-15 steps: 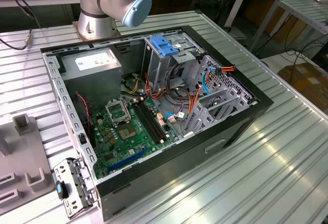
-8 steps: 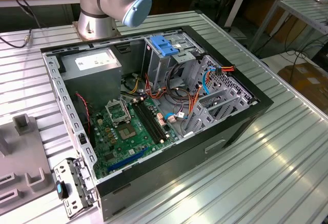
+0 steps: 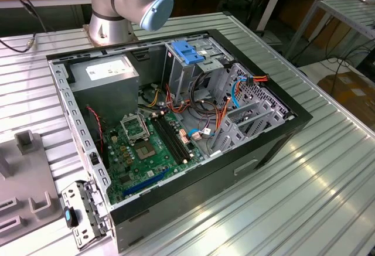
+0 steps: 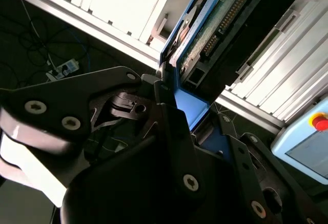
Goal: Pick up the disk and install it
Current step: 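Pick up the disk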
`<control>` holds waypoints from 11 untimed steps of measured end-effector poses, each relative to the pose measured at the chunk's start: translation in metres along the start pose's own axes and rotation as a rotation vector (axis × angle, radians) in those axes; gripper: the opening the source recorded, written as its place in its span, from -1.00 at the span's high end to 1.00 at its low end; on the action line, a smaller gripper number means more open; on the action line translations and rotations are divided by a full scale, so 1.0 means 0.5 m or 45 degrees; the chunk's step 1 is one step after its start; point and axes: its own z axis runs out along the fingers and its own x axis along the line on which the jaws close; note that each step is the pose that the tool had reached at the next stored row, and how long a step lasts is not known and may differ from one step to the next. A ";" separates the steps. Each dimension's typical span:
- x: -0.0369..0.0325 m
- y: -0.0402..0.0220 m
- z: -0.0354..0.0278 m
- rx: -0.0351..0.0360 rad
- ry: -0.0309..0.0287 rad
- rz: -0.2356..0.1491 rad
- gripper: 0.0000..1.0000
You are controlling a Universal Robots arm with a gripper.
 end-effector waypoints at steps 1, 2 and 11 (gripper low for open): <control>0.000 0.000 -0.002 0.0000 0.0000 0.000 0.25; 0.000 0.000 -0.006 0.0002 -0.0001 0.000 0.25; 0.000 0.000 -0.027 0.0000 0.0000 0.000 0.25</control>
